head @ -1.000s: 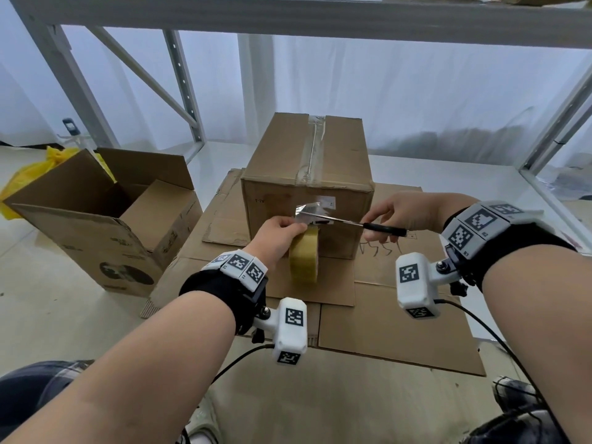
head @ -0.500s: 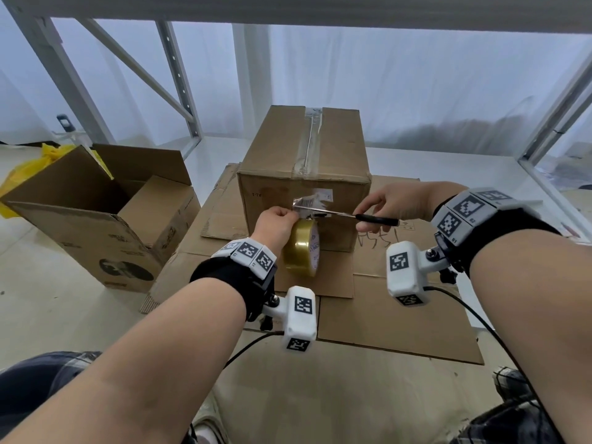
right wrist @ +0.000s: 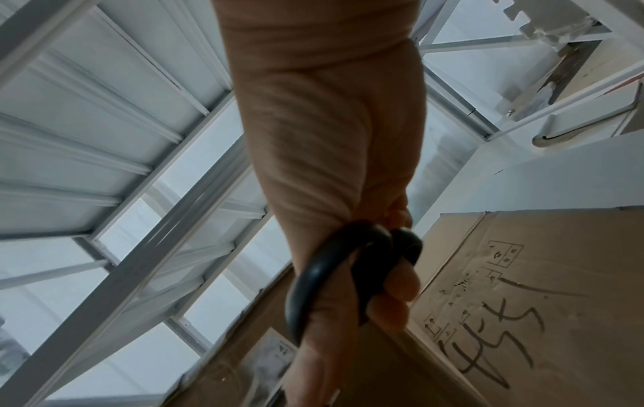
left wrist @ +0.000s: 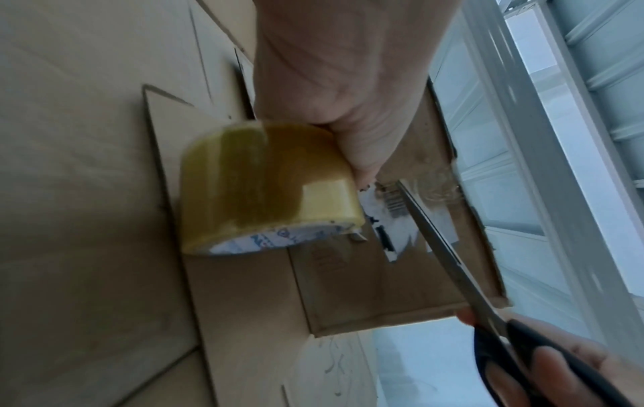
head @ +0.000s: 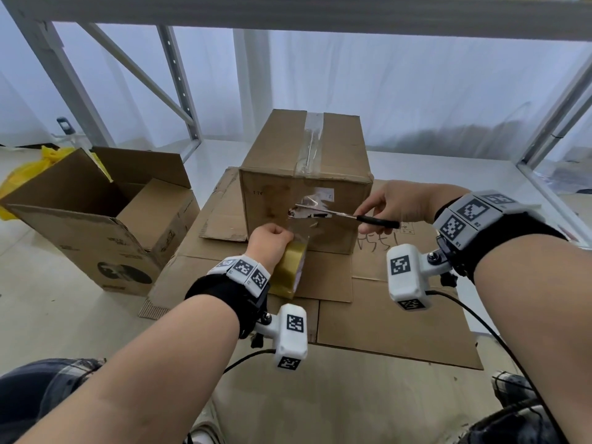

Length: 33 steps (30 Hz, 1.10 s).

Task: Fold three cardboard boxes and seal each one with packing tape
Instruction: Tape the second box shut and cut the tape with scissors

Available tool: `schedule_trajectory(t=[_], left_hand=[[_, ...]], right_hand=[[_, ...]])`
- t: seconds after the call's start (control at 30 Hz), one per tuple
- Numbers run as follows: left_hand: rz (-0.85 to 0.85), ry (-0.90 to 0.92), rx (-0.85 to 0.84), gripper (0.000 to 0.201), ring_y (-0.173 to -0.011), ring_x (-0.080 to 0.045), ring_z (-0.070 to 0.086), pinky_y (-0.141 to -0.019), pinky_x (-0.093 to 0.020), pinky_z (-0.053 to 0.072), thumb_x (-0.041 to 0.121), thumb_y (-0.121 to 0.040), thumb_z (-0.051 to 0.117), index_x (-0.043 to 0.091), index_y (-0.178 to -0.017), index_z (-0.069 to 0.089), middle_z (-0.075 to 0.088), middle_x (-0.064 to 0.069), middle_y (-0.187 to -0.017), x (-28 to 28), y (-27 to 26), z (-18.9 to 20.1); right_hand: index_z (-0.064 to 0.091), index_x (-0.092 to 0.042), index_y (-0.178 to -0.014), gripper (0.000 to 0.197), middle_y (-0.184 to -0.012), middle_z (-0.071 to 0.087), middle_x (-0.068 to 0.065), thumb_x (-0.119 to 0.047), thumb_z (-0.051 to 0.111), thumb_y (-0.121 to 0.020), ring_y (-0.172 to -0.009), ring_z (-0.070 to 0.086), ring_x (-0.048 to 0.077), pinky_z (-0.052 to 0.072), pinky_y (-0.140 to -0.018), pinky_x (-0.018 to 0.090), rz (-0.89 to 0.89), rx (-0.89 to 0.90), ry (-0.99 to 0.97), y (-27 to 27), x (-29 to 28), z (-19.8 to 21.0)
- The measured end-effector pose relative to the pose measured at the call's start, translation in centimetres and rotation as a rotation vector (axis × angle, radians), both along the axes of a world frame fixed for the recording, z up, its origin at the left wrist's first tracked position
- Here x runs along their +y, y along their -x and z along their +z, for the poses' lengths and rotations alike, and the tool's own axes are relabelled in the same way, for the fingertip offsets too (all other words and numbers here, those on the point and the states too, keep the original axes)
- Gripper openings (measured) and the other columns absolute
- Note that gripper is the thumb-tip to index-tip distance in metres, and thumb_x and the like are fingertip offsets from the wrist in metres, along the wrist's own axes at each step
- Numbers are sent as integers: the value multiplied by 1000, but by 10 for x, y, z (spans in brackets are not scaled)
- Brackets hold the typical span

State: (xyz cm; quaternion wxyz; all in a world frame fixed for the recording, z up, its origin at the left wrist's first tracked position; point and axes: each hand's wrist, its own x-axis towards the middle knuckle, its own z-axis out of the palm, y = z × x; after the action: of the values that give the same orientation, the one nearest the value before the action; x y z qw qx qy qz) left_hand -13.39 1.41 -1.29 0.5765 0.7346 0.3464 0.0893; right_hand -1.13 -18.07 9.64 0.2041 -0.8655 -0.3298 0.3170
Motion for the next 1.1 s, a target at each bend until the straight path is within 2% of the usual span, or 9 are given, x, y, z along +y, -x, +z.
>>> schedule_trajectory(t=[0.07, 0.17, 0.27, 0.43, 0.63, 0.73, 0.87, 1.0, 1.1], left_hand=[[-10, -12, -7, 12, -84, -24, 57, -83, -37, 50, 20, -88, 64, 13, -78, 59, 62, -8, -86, 1, 4, -4], [-62, -42, -34, 13, -78, -21, 56, -77, -33, 49, 20, -86, 67, 13, -79, 59, 61, -4, -81, 2, 6, 2], [-146, -161, -11, 16, -75, -19, 57, -77, -35, 51, 20, -85, 68, 16, -72, 59, 62, -3, -78, -1, 5, 11], [-282, -368, 55, 8, -75, -18, 57, -75, -34, 51, 18, -82, 68, 12, -78, 64, 63, -2, -77, -18, 3, 19], [-481, -530, 129, 15, -84, -19, 60, -75, -30, 50, 21, -84, 66, 7, -88, 71, 68, -7, -90, -64, -7, 31], [-576, -546, 103, 21, -86, -16, 59, -75, -26, 47, 23, -86, 65, 6, -95, 74, 69, -6, -98, -94, -19, 34], [-683, -565, 61, 23, -87, -14, 57, -78, -25, 46, 23, -89, 62, 7, -102, 73, 68, -4, -101, -136, -42, 34], [-722, -504, -20, 15, -88, -13, 59, -77, -24, 47, 24, -89, 62, 15, -99, 68, 64, 2, -94, -167, -65, 27], [-768, -458, -63, 25, -87, -10, 56, -71, -20, 45, 28, -90, 63, 18, -112, 60, 62, 3, -99, -186, -82, 20]], right_hand=[[64, -15, -111, 35, -82, 66, 2, -29, 75, -81, -70, 59, 9, 48, -68, 21, 25, 39, 118, 0, 1, -5], [63, -19, -112, 39, -88, 61, -4, -35, 76, -79, -78, 54, 8, 41, -69, 24, 51, 35, 244, 3, -4, -14], [65, -20, -109, 38, -86, 58, -4, -35, 77, -77, -76, 50, 10, 38, -68, 24, -2, 50, 218, 5, -20, -23], [68, -27, -102, 37, -82, 59, 1, -42, 80, -71, -73, 49, 13, 37, -68, 27, -124, 66, 155, 7, -62, -29], [65, -13, -93, 31, -78, 65, 3, -38, 76, -80, -59, 63, 16, 40, -42, 16, -396, -157, 274, 14, -127, -44], [66, -6, -74, 36, -68, 70, 7, -41, 72, -81, -59, 69, 21, 55, -62, 28, -507, -254, 322, 12, -158, -62], [54, -9, -61, 38, -62, 63, 6, -39, 67, -81, -68, 68, 26, 56, -71, 33, -615, -316, 366, 13, -188, -87], [51, -7, -72, 27, -69, 55, 6, -30, 55, -87, -77, 61, 30, 50, -70, 30, -694, -351, 380, 4, -208, -114], [51, -4, -95, 23, -92, 60, 14, -27, 53, -92, -91, 60, 33, 41, -69, 29, -707, -309, 391, -5, -218, -129]])
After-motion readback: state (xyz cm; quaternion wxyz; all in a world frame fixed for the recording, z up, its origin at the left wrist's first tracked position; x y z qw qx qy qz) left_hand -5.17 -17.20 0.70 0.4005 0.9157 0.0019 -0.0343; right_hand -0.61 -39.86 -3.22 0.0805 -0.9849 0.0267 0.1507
